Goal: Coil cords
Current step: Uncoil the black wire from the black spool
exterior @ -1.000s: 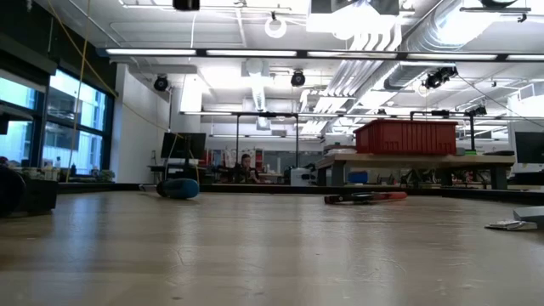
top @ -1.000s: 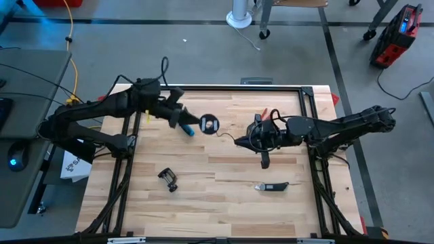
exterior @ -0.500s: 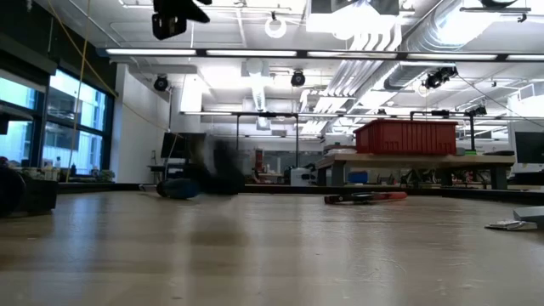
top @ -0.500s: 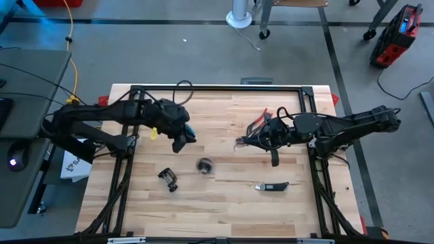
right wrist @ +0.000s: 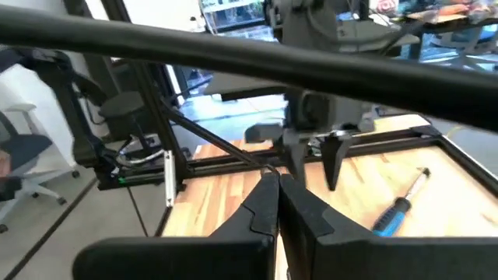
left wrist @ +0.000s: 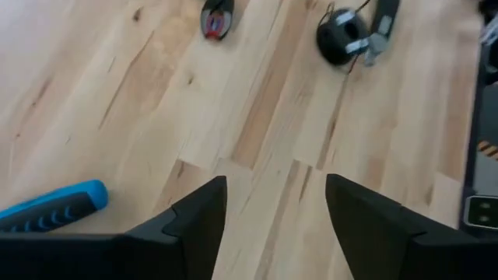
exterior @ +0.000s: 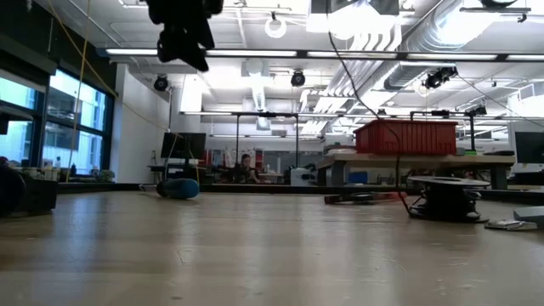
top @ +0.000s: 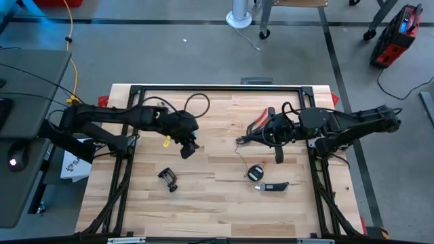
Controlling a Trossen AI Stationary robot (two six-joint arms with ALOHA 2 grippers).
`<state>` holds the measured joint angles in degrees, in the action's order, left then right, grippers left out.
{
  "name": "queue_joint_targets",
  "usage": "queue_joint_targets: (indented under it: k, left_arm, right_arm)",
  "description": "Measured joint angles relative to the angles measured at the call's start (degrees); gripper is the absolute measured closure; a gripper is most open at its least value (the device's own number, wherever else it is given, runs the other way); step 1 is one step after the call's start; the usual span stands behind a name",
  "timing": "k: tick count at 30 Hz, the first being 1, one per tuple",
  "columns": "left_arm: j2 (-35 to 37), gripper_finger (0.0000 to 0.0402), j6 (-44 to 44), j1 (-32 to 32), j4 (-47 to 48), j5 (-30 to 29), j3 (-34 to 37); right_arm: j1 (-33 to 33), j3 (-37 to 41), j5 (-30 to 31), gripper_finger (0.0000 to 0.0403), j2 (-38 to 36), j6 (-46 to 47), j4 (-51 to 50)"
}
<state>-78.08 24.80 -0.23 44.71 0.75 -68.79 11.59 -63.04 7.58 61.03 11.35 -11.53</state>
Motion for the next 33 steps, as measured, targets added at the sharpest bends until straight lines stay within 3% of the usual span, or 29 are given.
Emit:
queue_joint_targets:
  k: [3,9,13,23,27,33]
  left_arm:
    - [-2.5,0.0185,-0.7,0.0,-2.5,0.1,0.2]
    - [-6.5,0.0185,0.6,-0.6,-20.3,1.8,2.6]
    - [-9.4,0.0185,0.6,-1.5,-22.8,2.0,3.4]
    - [-11.6,0.0185,0.6,-3.0,-30.3,0.2,3.2]
    - [-17.0,0.0185,-0.8,-4.4,-30.8,-0.2,3.3]
    - [-27.7,0.0185,2.4,-7.4,-44.8,3.3,3.3]
  right_arm:
    - [-0.1,-2.3,0.9,0.0403,0.1,0.0,-0.8]
    - [-0.1,-11.2,0.9,0.0403,2.5,-4.2,-0.6]
    - [-0.3,-21.7,1.0,0.0403,6.2,-9.7,-1.1]
    - [-1.4,-49.4,1.1,0.0403,19.8,-19.0,-17.0]
    - [-1.6,-57.2,1.1,0.0403,23.0,-20.8,-23.3]
    - [-1.6,-63.9,2.5,0.0403,24.5,-20.7,-28.9]
